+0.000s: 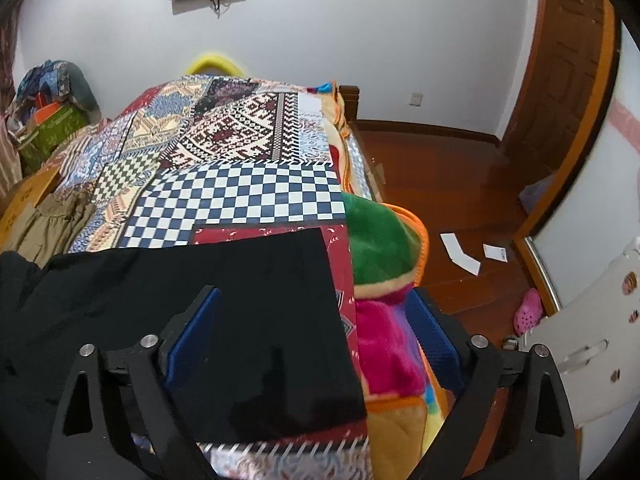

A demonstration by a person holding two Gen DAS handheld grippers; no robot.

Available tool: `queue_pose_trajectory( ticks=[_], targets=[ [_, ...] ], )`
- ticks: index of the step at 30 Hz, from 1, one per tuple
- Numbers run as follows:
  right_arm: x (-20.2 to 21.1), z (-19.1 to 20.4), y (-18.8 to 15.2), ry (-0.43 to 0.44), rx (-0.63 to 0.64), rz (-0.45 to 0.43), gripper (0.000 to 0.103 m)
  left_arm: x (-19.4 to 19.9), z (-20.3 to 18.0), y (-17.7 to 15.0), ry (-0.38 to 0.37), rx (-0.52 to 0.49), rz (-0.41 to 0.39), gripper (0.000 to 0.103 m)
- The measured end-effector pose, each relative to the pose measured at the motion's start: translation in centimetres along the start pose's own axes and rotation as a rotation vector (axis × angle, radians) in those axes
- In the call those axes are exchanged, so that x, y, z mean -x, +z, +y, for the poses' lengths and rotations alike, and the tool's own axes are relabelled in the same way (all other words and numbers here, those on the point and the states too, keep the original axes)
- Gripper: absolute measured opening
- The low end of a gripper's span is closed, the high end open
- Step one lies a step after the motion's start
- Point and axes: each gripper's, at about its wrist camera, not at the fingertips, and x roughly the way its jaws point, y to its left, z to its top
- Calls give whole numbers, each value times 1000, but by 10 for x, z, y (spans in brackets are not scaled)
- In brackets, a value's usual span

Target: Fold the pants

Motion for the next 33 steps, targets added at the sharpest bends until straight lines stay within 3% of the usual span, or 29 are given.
queue_pose_trajectory(
  ticks=[5,10,15,22,26,31,33],
  targets=[
    [-23,-10,9,14,9,28,83,-15,1,5,-26,13,51,79],
    [-44,-19,14,16,16,70,77,-14,-8,6,-70,-22,63,44],
    [-67,-23,19,85,-23,113,72,-5,-24,3,5,-92,19,33],
    [-102,-7,25,91,11,174,58,9,-22,1,24,-94,-26,22],
    [-108,-11,28,158,-46,166,27,18,-24,0,47,-104,-62,21],
    [-100,-6,27,126,-30,144,19,30,-21,0,64,-94,-111,19],
    [-95,-6,29,104,-23,121,10,37,-19,3,69,-84,-132,19]
  ],
)
